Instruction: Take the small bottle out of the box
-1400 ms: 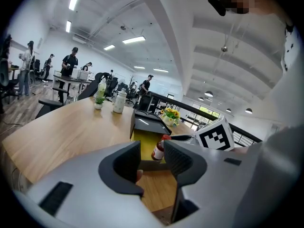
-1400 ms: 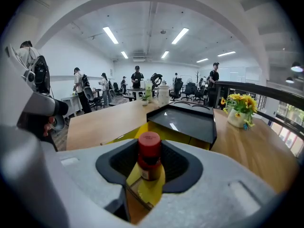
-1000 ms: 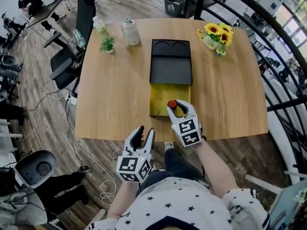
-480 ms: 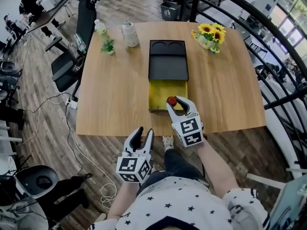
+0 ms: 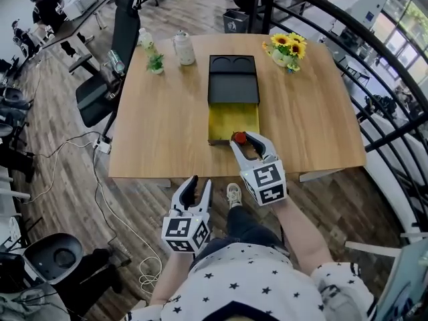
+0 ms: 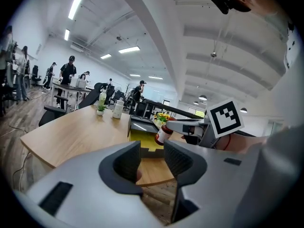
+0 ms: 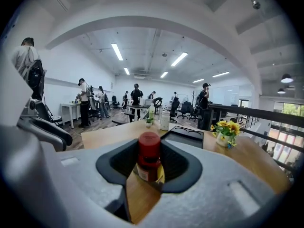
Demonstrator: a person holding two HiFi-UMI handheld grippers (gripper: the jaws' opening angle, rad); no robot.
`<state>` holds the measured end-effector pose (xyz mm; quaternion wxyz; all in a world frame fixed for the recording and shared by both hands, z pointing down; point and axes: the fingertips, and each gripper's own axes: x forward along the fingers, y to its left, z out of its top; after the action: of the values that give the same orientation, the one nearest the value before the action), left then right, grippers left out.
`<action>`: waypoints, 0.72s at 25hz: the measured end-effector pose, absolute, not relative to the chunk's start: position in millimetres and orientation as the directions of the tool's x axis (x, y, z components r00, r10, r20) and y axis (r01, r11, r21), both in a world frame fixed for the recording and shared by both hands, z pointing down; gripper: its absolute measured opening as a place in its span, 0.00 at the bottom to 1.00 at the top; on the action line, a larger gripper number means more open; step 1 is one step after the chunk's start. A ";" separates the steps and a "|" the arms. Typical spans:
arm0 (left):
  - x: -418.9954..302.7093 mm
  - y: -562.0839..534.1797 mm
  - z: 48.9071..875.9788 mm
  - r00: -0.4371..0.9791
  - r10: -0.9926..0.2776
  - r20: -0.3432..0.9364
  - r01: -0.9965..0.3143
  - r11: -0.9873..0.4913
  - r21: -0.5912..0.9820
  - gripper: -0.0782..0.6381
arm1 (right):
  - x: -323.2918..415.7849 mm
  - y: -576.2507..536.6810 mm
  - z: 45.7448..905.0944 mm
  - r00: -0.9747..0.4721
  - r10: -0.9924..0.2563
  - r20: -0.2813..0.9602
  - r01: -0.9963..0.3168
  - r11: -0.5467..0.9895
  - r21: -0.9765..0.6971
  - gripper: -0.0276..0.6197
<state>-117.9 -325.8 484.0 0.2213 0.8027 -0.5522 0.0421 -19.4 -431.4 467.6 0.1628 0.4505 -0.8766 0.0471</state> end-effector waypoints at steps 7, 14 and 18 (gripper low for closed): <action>-123.5 -284.1 467.9 0.380 -0.882 0.279 -0.908 -0.298 0.294 0.31 | -25.2 -378.9 446.8 -0.555 -0.777 0.298 -0.802 0.595 0.059 0.26; -128.7 -246.3 458.2 0.371 -0.895 0.247 -0.912 -0.300 0.282 0.31 | -26.8 -325.1 437.6 -0.560 -0.777 0.289 -0.797 0.600 0.068 0.26; -125.7 -220.2 462.4 0.378 -0.893 0.242 -0.910 -0.311 0.274 0.31 | -21.6 -292.4 441.5 -0.556 -0.780 0.286 -0.800 0.596 0.068 0.26</action>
<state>-125.7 -220.2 462.4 0.1850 0.8093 -0.5570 0.0225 -21.6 -292.4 441.5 0.1448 0.4482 -0.8815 0.0349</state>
